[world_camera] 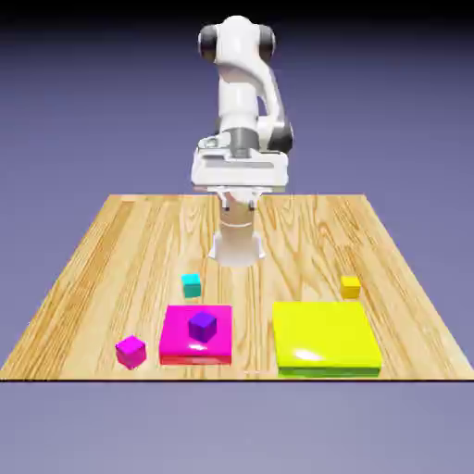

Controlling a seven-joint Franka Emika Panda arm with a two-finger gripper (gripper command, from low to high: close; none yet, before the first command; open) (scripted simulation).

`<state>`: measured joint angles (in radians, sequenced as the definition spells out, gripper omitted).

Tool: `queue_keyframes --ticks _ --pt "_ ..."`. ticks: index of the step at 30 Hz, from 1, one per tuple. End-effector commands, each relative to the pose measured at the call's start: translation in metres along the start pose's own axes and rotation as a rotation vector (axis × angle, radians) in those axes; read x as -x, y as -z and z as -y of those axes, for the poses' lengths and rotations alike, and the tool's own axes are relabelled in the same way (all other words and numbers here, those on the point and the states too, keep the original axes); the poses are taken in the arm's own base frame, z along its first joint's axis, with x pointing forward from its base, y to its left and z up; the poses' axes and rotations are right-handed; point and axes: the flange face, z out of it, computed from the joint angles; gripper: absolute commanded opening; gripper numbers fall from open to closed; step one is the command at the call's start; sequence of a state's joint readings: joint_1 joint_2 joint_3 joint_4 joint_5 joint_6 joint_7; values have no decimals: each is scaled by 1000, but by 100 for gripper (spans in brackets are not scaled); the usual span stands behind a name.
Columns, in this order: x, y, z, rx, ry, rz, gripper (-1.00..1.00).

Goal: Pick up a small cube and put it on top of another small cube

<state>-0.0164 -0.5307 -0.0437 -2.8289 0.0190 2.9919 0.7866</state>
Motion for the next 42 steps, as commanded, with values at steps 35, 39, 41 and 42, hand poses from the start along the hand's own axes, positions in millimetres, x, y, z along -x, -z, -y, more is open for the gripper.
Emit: queue_keyframes --ticks 35,39,41,42 --pt "89 -105 -329 782 -1257 415 -100" --pt "78 -90 -322 785 -1256 414 -100" --pt "74 -82 -319 789 -1255 412 -100" --pt "73 -78 -317 792 -1255 410 -100"
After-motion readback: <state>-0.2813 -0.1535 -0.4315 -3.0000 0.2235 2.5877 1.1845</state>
